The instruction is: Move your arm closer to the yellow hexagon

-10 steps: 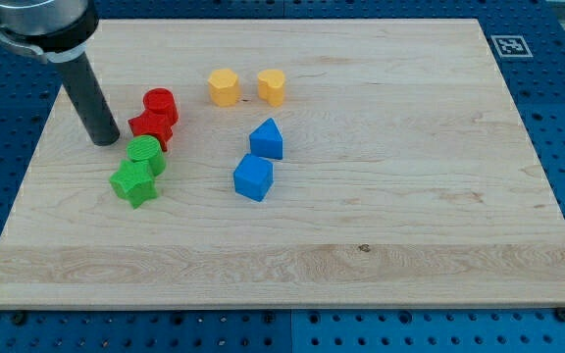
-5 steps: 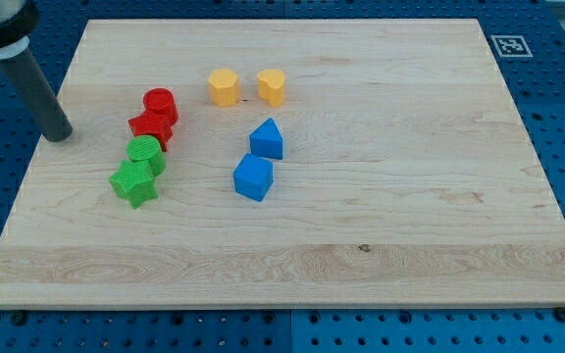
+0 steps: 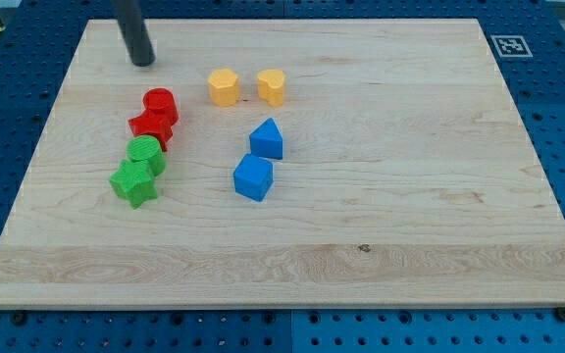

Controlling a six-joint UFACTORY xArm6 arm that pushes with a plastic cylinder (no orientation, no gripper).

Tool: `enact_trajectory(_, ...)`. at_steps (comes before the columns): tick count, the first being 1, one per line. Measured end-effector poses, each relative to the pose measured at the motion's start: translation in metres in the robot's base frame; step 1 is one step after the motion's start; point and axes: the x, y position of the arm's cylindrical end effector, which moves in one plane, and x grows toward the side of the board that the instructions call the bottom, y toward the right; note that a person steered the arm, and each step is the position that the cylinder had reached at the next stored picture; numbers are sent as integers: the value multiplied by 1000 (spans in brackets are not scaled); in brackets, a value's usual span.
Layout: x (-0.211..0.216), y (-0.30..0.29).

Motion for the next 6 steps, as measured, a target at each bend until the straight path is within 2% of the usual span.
enact_trajectory(2,13,41)
enact_trajectory(4,51,41)
enact_trajectory(6,51,56)
